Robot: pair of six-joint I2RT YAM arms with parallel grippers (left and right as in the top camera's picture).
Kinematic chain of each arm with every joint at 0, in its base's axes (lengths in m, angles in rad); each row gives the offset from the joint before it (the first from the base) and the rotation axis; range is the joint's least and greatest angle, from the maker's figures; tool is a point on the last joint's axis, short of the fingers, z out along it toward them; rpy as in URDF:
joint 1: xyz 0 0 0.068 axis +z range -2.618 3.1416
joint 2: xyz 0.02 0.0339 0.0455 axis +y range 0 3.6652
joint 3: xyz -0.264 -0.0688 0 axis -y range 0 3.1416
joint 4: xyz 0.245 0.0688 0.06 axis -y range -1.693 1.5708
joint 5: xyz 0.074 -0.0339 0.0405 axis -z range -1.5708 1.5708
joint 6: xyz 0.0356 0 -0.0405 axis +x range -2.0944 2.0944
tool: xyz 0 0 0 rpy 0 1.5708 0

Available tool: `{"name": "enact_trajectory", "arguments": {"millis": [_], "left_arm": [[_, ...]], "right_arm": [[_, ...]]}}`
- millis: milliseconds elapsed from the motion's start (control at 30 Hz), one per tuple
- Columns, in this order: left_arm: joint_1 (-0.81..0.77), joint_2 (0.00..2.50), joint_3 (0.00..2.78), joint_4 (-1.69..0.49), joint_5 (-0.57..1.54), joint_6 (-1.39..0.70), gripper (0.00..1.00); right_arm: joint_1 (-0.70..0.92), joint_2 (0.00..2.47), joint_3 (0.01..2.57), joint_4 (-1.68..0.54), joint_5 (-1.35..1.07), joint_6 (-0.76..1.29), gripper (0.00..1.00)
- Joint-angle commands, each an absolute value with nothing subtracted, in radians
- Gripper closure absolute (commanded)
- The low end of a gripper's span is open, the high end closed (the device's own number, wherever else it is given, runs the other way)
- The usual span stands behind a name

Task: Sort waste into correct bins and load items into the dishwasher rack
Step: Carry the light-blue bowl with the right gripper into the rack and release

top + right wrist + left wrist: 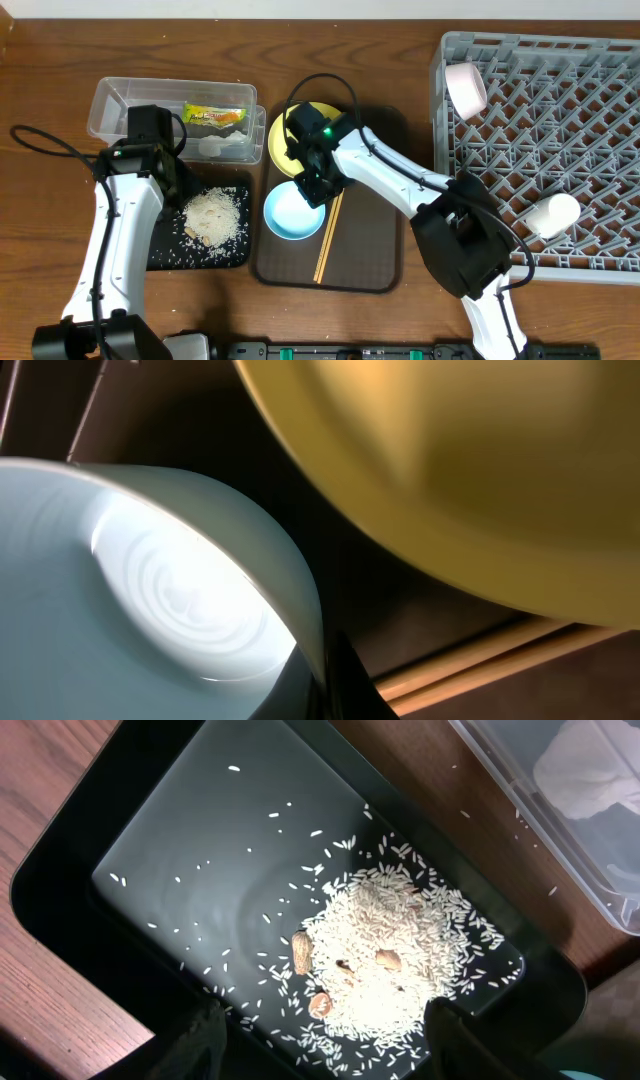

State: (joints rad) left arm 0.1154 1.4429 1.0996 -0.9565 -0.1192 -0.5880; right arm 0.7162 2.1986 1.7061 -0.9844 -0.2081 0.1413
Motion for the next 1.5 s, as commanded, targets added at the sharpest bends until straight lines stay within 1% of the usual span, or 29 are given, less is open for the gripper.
{"name": "enact_trajectory", "arguments": {"millis": [0, 100, 200, 433, 600, 800, 900, 1133, 1333, 1467], "left_arm": [[0.120, 1.437, 1.105, -0.960, -0.139, -0.600, 0.34], [0.120, 1.437, 1.105, -0.960, -0.139, -0.600, 0.34], [0.120, 1.437, 1.105, -0.960, -0.139, -0.600, 0.33], [0.120, 1.437, 1.105, -0.960, -0.139, -0.600, 0.34], [0.120, 1.437, 1.105, -0.960, -0.139, -0.600, 0.34], [0.119, 1.437, 1.105, -0.960, -0.139, -0.600, 0.34], [0.120, 1.437, 1.105, -0.960, -0.139, -0.600, 0.34], [0.119, 1.437, 1.105, -0.960, -0.139, -0.600, 0.33], [0.119, 1.437, 1.105, -0.960, -0.139, -0.601, 0.33], [0.120, 1.437, 1.105, -0.960, -0.139, -0.601, 0.34]], "right_arm": [[0.664, 2.147, 1.736, -0.990, -0.175, 0.141, 0.99], [0.608, 2.077, 1.757, -0.984, -0.116, 0.141, 0.99], [0.536, 1.986, 1.768, -0.963, 0.000, 0.141, 0.99], [0.345, 1.837, 1.768, -0.845, 0.382, 0.141, 0.99], [0.229, 1.837, 1.768, -0.750, 0.570, 0.022, 0.99], [0.105, 1.897, 1.768, -0.655, 0.887, -0.154, 0.99], [0.056, 1.934, 1.768, -0.633, 0.937, -0.221, 0.99], [-0.030, 2.034, 1.768, -0.628, 0.981, -0.209, 0.99], [-0.036, 2.095, 1.768, -0.647, 1.018, -0.193, 0.99], [-0.028, 2.104, 1.768, -0.686, 1.017, -0.116, 0.99]]}}
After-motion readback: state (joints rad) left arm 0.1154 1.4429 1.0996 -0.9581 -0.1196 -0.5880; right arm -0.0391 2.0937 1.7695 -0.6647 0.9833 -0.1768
